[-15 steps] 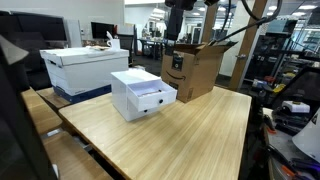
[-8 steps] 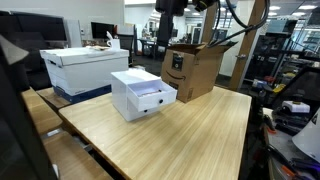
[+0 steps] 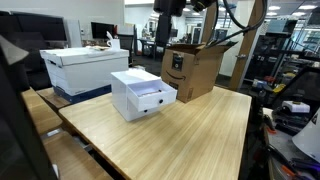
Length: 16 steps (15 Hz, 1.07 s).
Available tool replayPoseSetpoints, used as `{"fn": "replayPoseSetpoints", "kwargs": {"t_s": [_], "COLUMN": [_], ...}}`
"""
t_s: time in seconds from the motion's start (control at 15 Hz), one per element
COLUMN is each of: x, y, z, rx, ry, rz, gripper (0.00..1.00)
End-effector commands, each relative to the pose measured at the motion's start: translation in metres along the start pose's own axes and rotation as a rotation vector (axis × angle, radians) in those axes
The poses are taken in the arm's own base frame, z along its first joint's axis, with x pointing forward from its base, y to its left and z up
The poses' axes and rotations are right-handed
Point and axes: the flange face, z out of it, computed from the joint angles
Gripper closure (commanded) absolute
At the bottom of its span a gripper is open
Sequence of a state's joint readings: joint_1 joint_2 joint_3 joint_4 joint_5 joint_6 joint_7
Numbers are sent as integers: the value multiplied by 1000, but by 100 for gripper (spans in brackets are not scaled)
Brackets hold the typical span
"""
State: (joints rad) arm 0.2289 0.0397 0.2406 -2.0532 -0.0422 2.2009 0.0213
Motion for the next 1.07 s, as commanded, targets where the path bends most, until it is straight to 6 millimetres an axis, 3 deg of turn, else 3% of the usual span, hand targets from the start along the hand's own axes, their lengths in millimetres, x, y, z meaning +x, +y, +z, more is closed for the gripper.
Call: {"fn": "replayPoseSetpoints", "kwargs": {"t_s": [0.0, 1.0], "x": [0, 17], "y": [0, 4], "z": [0, 23], "rx": [0, 7], "ry": [-1, -9], "rz": [0, -11], "gripper": [0, 0]}}
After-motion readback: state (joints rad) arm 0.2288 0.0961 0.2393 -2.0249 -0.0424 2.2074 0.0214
